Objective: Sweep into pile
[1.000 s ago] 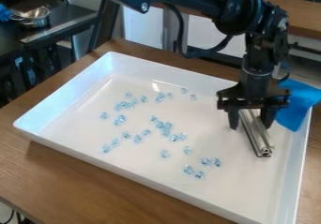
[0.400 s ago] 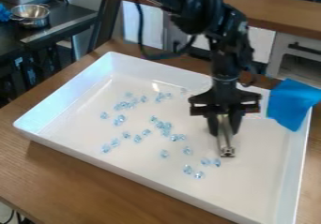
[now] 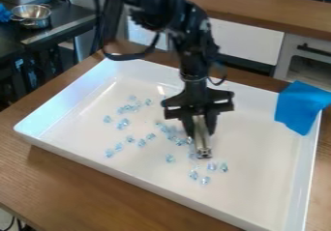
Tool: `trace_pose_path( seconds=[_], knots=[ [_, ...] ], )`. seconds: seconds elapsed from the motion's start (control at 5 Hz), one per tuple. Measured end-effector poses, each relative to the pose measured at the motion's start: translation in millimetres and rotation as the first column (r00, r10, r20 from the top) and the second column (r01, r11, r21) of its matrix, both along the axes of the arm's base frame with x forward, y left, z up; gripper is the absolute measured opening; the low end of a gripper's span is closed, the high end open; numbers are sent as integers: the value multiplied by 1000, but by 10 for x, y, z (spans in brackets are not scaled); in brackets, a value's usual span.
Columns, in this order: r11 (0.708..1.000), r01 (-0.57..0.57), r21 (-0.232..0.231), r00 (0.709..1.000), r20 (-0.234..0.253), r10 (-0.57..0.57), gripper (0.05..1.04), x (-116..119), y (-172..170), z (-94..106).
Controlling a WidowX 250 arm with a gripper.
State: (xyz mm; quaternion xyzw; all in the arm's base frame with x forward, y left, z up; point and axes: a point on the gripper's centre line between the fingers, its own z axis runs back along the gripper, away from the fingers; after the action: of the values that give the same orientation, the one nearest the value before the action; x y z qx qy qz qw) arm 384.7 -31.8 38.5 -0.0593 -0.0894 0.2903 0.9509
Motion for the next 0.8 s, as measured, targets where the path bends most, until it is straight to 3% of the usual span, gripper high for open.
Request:
trace_pose_path(
  seconds=[0.4,0.8],
  knots=[
    [991,-124,-56,992,3,125,380,-466,604,30],
    [977,-196,-81,980,24,199,381,-908,1323,39]
  ],
)
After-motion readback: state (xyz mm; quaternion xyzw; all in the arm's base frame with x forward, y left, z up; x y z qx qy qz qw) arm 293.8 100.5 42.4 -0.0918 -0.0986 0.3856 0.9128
